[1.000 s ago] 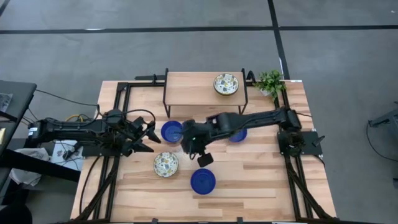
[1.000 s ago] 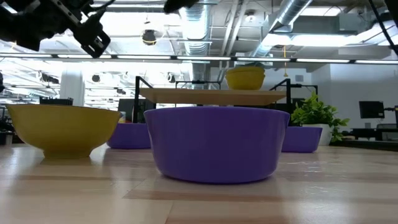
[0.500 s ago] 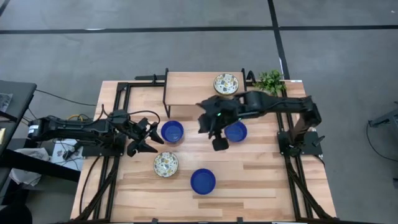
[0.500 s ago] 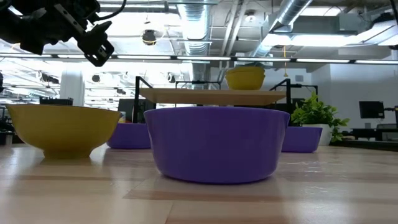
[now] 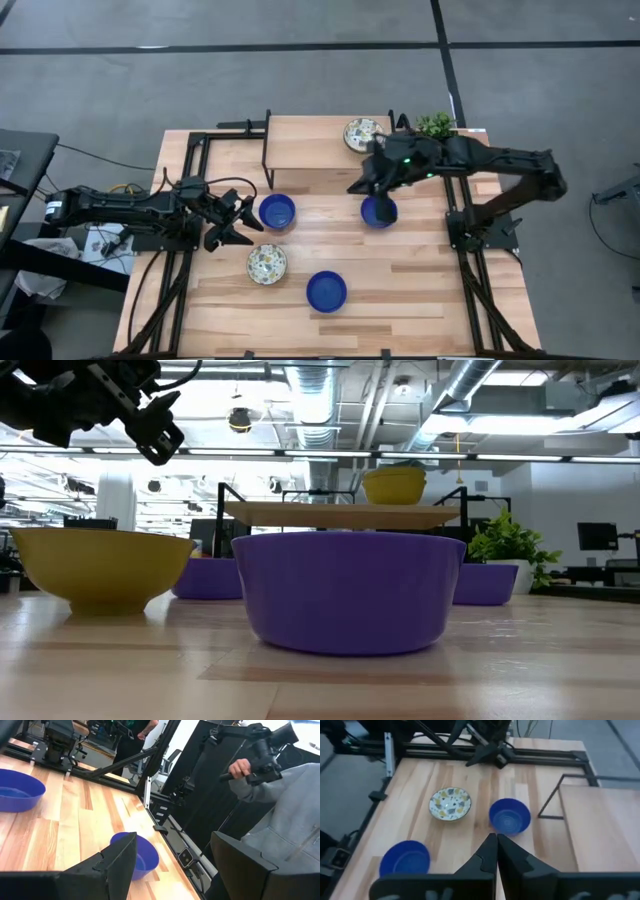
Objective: Pick & Place Mini bowls
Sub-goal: Stack the white patterned bowl on top of the white bowl on the shelf
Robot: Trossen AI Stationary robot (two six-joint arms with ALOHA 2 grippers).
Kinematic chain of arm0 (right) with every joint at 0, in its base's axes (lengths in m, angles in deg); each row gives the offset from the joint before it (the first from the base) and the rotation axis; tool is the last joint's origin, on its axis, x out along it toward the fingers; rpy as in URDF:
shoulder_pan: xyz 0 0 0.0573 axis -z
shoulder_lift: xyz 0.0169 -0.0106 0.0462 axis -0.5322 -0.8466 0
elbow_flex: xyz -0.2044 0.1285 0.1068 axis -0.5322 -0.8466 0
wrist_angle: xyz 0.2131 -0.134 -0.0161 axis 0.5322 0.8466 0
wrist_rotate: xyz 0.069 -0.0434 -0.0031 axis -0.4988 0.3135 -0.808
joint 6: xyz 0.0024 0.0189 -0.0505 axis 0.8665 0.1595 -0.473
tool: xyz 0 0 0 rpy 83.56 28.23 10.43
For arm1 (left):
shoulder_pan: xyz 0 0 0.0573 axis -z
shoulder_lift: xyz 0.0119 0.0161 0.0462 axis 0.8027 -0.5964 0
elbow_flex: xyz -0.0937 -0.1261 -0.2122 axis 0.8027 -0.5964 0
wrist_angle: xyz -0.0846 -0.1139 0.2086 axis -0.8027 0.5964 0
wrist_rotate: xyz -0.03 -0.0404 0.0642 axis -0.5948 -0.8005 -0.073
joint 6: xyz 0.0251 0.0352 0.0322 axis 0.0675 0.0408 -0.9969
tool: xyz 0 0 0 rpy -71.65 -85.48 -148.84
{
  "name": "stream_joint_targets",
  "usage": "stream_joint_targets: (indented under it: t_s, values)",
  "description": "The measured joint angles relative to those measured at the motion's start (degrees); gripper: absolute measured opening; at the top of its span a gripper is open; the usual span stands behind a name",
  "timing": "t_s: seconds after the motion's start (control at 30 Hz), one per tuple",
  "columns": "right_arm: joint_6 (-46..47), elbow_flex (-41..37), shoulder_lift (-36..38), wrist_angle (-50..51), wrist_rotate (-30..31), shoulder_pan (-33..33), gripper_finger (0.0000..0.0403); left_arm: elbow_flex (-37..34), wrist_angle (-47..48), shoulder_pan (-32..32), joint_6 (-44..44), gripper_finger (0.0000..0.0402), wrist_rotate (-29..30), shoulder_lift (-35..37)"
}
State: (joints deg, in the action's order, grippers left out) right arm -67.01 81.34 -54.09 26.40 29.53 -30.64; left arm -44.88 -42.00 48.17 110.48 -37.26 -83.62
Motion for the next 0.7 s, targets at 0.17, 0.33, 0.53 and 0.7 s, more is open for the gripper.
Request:
stream_joint_targets:
  t_s: [0.17,0.33,0.53,0.7]
  values:
    - [1.01,-8.43,6.74,-5.37,-8.28,3.71,0.0001,0.00,-0.28,0.00,0.00,0.0253,0.00,0.00]
    - [2.55,-16.27,11.50,-12.11,-15.56,9.09,0.0001,0.00,-0.54,0.00,0.00,0.0253,0.06,0.00]
    - [4.02,-23.66,14.29,-18.67,-24.04,16.22,0.0001,0.00,-0.82,0.02,0.04,0.0253,4.08,-0.02]
    - [5.50,-26.74,14.34,-22.00,-30.57,21.85,0.0001,0.00,-0.93,0.02,0.32,0.0253,5.53,-0.02]
